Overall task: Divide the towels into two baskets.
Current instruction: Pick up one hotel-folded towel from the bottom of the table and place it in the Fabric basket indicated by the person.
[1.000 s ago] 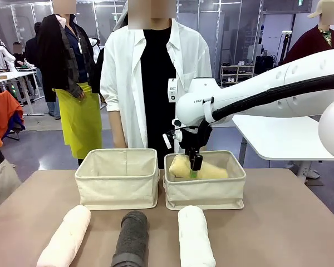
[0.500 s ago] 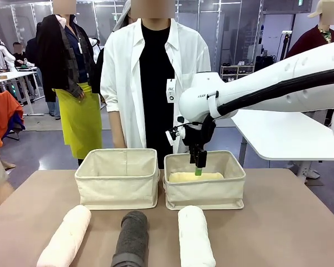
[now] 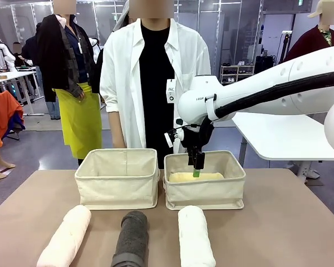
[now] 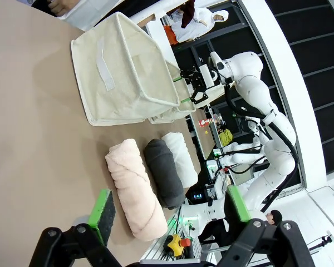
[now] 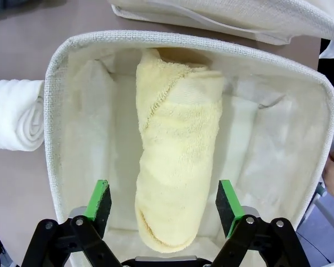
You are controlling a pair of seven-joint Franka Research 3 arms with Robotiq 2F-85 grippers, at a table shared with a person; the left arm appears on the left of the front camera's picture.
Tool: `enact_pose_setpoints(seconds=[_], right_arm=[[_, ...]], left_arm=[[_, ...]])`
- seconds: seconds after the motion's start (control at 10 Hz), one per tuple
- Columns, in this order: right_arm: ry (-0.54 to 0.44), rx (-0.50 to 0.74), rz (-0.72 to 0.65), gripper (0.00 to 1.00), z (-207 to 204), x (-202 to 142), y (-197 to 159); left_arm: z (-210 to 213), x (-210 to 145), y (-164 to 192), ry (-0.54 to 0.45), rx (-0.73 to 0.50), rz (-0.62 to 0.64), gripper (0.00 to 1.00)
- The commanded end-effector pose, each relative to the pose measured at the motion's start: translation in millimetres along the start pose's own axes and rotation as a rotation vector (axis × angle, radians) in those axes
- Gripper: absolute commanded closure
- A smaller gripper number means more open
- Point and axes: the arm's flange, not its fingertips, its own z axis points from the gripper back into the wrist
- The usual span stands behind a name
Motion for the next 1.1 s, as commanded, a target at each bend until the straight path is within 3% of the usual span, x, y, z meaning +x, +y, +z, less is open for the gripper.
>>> enact_pose_setpoints(seconds=[0.0, 0.5, 0.7, 1.0], right_arm=[[-0.002, -0.005, 0.004, 0.06, 2, 1, 0], [-0.002, -0.005, 0.0, 0.03, 3, 1, -1], [-0.049, -0.003, -0.106, 0.05, 52, -31, 22], [-0.254, 0.032, -0.345, 0.05, 87, -111, 78]], left_arm=[[3, -1, -2, -0.001, 0.0, -0.007, 0.0], [3, -1, -2, -0.001, 0.0, -0.007, 0.0], [3, -1, -2, -0.001, 0.0, -0.007, 0.0], [3, -1, -2, -0.001, 0.0, -0.007, 0.0]])
